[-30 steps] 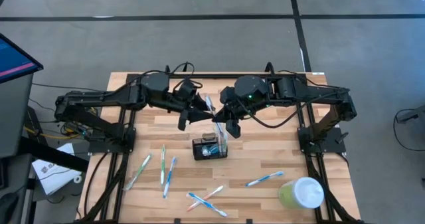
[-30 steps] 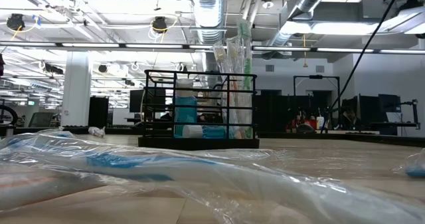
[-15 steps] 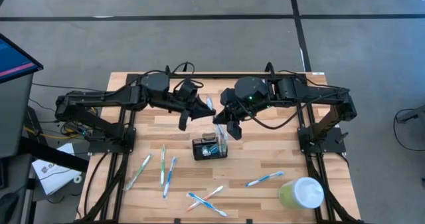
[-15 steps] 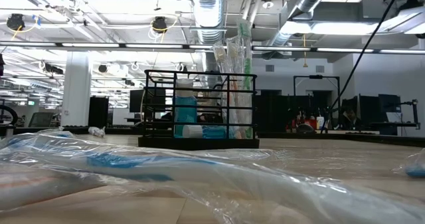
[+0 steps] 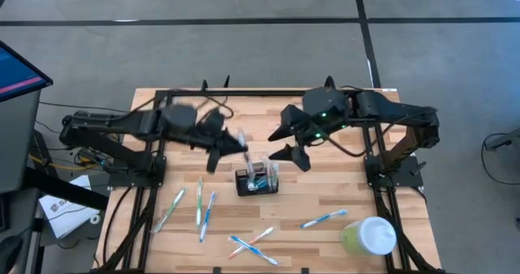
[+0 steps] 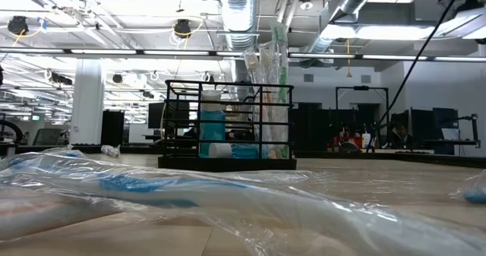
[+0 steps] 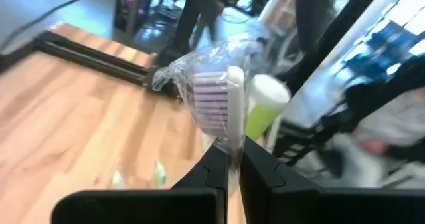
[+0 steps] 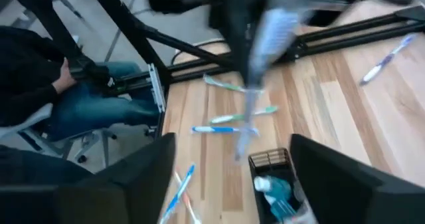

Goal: Pick & Place toothbrushing station
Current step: Put the right purple toothbrush into the bottom left section of the mesh organizer

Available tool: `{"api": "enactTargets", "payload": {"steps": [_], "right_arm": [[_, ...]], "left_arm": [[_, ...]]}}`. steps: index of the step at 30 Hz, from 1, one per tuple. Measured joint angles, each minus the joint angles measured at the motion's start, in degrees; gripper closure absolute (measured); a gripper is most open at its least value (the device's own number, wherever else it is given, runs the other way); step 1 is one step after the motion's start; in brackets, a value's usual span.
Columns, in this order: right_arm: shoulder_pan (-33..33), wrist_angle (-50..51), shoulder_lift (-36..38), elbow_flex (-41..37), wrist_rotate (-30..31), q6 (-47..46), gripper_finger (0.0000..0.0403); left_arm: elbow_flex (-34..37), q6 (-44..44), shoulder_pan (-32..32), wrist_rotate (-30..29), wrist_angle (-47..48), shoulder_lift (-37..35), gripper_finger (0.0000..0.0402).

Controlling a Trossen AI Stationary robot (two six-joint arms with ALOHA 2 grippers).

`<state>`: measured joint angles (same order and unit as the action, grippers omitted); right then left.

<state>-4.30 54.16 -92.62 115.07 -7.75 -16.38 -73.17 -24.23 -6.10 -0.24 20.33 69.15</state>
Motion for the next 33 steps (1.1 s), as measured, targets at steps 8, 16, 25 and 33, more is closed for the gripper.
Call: {"api": "enactTargets", "payload": {"steps": [8,16,25,33], "right_arm": [[-1.3,3.1,0.0,4.5,0.2,0.3,0.0036],[-2.9,3.3,0.0,4.5,0.3,0.0,0.0037],[-4.6,3.8,0.0,4.5,0.3,1.1,0.0046],[-5.8,3.9,0.0,4.5,0.3,0.9,0.0048]], "left_arm": [[0.0,-0.1,-15.5,-23.9,6.3,4.8,0.0398],[0.0,-0.7,-18.6,-36.7,6.8,12.3,0.0398],[0.0,-10.5,-20.5,-43.5,12.6,16.9,0.0398],[10.1,-19.4,-23.2,-46.8,8.3,14.2,0.0397]]}}
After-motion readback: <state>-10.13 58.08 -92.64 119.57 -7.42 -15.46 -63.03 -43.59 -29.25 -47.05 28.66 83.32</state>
